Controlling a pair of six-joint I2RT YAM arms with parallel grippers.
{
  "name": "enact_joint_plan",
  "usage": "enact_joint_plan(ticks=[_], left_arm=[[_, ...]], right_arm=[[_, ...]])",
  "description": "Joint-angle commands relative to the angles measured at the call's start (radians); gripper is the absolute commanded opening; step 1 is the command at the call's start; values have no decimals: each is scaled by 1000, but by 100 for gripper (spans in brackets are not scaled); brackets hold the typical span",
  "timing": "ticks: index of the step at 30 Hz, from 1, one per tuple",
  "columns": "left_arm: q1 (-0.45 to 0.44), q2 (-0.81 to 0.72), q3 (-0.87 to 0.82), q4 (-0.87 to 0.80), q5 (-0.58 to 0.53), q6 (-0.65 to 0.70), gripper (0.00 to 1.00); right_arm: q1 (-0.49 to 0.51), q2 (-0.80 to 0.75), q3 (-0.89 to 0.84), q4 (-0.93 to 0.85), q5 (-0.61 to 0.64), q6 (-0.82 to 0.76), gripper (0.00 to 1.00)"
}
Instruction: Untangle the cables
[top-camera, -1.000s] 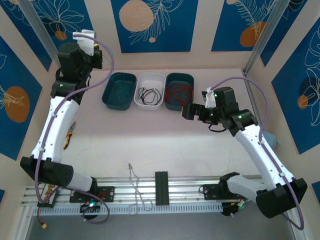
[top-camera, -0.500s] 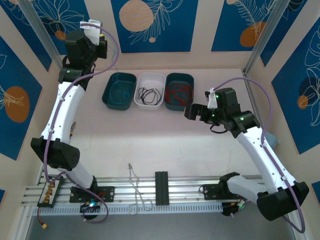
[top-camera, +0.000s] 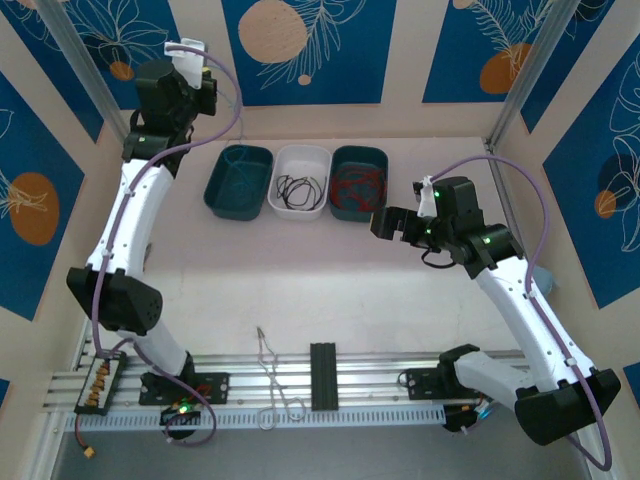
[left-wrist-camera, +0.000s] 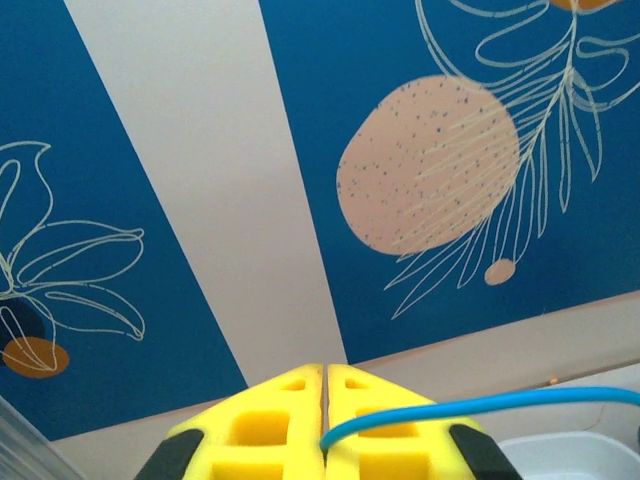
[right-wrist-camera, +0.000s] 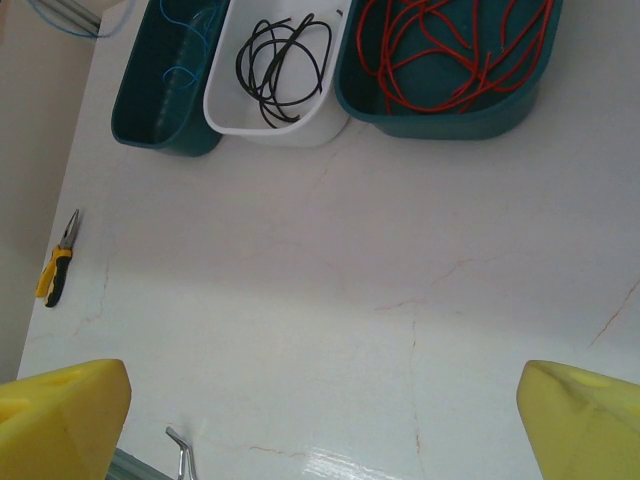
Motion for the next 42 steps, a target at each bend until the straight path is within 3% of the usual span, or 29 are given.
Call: enact_joint_plan(ticks=[1, 20, 31, 42], left_arm=[[18, 21, 20, 23, -33, 29, 0], [37, 156, -14, -10, -96, 39, 0], [38, 248, -5, -86, -18, 33, 0], [39, 482, 188, -303, -18, -19, 1]], right_arm=[[5, -20, -15, 2, -9, 18, 99], [6, -35, -43, 11, -9, 35, 99], [8, -38, -53, 24, -19, 47, 99], [10, -48, -72, 25, -23, 59, 99]])
